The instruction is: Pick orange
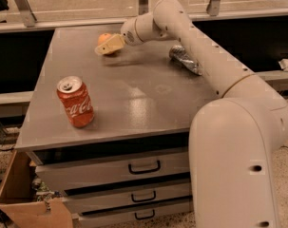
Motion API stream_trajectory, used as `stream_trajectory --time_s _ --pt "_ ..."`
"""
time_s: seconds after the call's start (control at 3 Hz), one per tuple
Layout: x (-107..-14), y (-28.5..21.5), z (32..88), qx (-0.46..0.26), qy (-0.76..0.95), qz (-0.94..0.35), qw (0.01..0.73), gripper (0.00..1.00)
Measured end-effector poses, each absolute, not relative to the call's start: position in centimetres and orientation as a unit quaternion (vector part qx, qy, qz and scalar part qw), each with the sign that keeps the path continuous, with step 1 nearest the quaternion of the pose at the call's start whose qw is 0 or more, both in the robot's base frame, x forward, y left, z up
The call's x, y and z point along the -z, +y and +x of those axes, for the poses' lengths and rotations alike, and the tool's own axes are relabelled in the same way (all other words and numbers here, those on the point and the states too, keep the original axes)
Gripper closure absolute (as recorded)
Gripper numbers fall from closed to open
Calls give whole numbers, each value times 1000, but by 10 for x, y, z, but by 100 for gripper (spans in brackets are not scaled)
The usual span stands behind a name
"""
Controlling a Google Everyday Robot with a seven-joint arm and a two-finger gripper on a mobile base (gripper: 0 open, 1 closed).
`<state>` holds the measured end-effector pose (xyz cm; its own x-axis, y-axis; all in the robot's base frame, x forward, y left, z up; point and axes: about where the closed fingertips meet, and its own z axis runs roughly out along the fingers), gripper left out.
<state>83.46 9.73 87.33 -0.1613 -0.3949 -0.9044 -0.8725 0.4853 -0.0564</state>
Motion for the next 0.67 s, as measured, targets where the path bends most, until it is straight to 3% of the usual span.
stream_trajectory --time_s 0.33,0.67 --pt "-864 105 829 -262 731 -434 456 0" --pt "-851 108 820 -265 745 -428 438 19"
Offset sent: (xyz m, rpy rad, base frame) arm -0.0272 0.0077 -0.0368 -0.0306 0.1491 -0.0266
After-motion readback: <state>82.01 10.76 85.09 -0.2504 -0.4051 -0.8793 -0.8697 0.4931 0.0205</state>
